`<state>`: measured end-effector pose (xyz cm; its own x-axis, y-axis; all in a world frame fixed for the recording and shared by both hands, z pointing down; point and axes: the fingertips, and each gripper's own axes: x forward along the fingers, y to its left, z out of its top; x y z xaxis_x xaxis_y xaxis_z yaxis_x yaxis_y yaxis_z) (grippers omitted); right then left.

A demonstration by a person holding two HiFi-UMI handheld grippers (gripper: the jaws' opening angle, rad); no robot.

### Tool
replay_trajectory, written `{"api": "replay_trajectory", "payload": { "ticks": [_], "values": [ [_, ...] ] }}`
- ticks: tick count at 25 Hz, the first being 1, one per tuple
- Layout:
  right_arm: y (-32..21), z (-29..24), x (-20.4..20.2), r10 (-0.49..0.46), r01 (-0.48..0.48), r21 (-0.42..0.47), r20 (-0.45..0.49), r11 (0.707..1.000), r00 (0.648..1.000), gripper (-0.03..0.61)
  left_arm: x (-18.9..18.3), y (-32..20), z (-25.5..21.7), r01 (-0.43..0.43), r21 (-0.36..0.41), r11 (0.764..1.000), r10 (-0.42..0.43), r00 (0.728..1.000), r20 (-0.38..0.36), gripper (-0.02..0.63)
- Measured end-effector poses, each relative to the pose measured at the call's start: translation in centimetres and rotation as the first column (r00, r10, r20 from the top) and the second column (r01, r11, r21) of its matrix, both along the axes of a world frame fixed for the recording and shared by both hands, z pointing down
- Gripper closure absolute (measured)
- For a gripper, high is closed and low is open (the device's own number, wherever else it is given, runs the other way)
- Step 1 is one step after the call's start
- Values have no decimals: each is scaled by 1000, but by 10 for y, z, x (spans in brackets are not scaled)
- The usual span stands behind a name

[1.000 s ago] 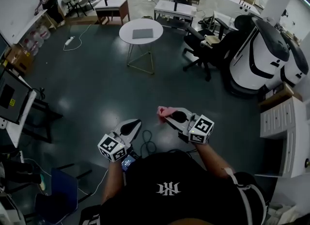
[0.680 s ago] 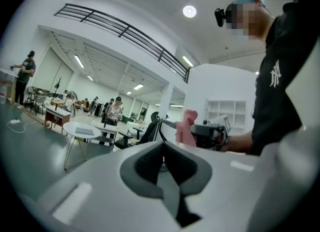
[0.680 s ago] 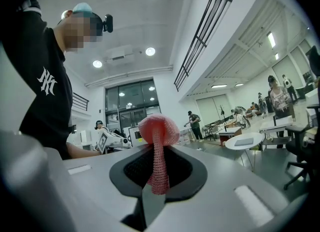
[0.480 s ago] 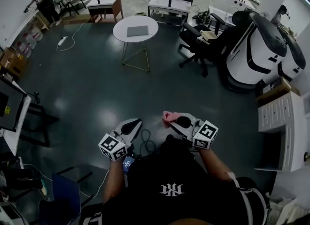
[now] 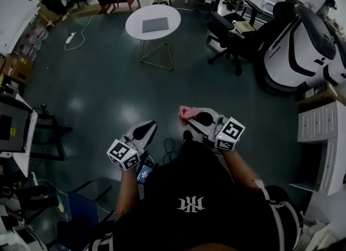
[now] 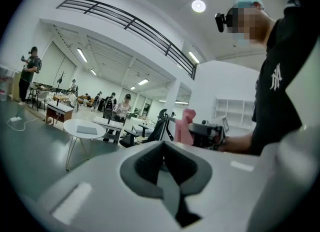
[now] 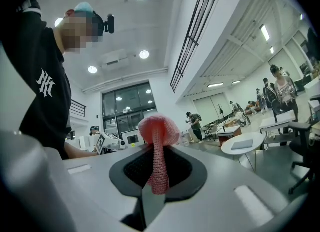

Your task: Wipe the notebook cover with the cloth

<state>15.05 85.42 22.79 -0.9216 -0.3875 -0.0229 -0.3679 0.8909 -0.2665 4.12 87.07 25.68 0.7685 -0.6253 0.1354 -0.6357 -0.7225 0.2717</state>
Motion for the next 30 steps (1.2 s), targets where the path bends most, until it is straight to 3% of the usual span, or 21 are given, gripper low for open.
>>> {"api": "replay_trajectory", "payload": {
  "ticks": [12, 18, 23, 30],
  "values": [
    [-211, -36, 27, -77, 74, 81, 43, 994, 996, 537, 5, -199, -41, 116, 23, 993, -117, 993, 29, 611],
    [-296, -46, 31, -62, 55, 109, 71, 993, 996, 537, -8, -275, -74, 146, 118, 982, -156, 984, 81, 611],
    [-345, -47, 16, -57, 50, 101, 66, 994, 996, 537, -25, -318, -83, 148, 132, 980, -159, 984, 82, 611],
    [-420, -35, -16, -12, 10, 48, 38, 999, 999, 537, -61, -395, -64, 129, 90, 988, -133, 990, 41, 611]
  ]
}}
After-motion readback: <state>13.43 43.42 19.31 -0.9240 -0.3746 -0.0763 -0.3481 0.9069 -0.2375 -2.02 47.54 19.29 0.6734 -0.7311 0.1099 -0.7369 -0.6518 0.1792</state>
